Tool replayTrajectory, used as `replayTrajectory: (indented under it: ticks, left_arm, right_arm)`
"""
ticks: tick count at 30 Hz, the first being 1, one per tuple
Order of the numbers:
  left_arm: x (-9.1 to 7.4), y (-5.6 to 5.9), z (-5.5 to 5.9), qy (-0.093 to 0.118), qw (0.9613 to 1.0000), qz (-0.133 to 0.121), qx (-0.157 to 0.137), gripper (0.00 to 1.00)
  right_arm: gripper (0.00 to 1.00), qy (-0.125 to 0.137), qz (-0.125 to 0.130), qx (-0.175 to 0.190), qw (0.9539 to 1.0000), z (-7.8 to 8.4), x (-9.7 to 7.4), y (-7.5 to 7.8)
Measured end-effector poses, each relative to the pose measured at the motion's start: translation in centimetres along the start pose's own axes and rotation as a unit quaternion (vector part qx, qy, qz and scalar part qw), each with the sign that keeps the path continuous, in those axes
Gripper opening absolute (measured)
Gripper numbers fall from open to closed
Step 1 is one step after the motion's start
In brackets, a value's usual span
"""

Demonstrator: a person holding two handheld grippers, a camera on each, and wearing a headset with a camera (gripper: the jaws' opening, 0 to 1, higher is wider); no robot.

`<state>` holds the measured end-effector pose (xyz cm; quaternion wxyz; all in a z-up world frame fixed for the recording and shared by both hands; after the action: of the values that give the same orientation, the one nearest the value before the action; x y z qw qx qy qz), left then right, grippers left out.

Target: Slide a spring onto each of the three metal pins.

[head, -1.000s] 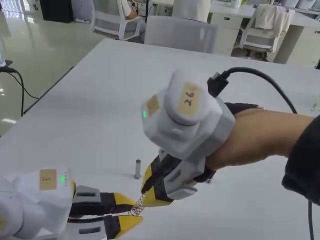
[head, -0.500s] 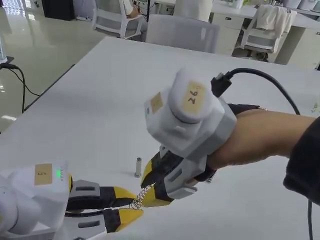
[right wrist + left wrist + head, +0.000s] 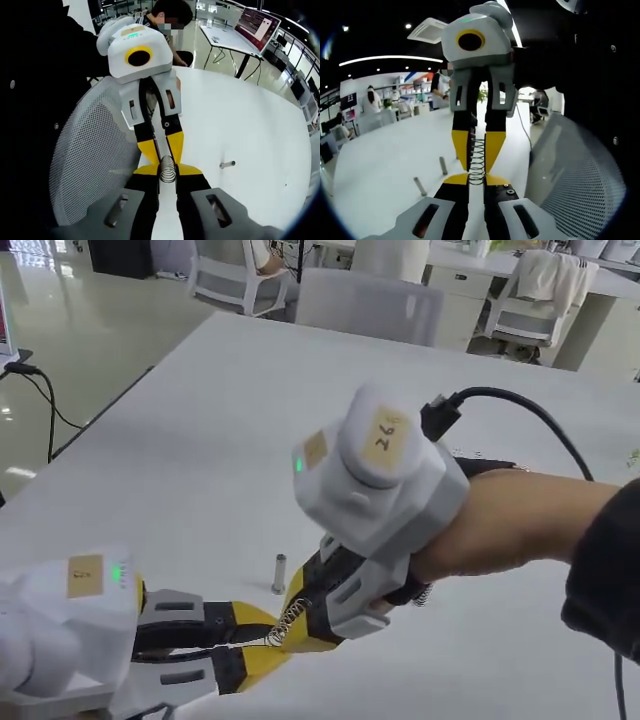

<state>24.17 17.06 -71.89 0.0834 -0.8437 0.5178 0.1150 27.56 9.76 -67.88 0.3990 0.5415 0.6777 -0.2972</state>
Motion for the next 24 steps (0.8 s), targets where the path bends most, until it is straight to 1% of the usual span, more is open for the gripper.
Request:
replayTrajectory:
  ticks: [4,5,12,15,18,19,22,24]
  left_arm:
    - [0.0,0.0,0.0,0.001,1.0000,0.000,0.000,0.02]
    - [0.0,0.0,0.0,0.001,1.0000,0.001,0.001,0.02]
    - [0.1,-0.2,0.2,-0.004,1.0000,-0.007,-0.002,0.03]
    - [0.0,-0.3,0.3,-0.003,0.9999,-0.011,-0.010,0.09]
    - [-0.1,-0.4,0.5,-0.005,0.9997,-0.014,-0.017,0.12]
    - [-0.2,-0.4,0.6,-0.004,0.9997,-0.016,-0.020,0.15]
    - [-0.5,-0.6,0.8,-0.001,0.9993,-0.024,-0.029,0.19]
    - [-0.6,-0.7,0.9,0.001,0.9990,-0.030,-0.034,0.25]
  right_arm:
    - [0.09,-0.001,-0.004,0.004,1.0000,-0.1,0.0,0.1]
    - [0.09,-0.004,-0.006,0.006,1.0000,-0.1,0.0,0.0]
    - [0.08,-0.020,-0.003,-0.007,0.9998,-0.4,0.3,0.2]
    - [0.09,-0.024,0.000,-0.009,0.9997,-0.3,0.4,0.4]
    - [0.09,-0.025,0.002,-0.008,0.9996,-0.2,0.4,0.5]
    - [0.09,-0.026,0.004,-0.007,0.9996,-0.1,0.4,0.6]
    - [0.09,-0.029,0.009,-0.006,0.9995,0.1,0.2,0.9]
    - [0.09,-0.029,0.011,-0.004,0.9995,0.3,0.1,1.1]
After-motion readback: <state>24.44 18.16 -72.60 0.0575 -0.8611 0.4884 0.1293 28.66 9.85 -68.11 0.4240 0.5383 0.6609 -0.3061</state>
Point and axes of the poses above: the centre of the closed fingertips' face, and the gripper's own axes: x roughly forward along the fingers, y roughly to its right, z roughly out of its underside, the point moved 7 cm from there along -x, roughly backward along the fingers, and after that the axes turned 4 degrees about z, right-handed, at the moved point
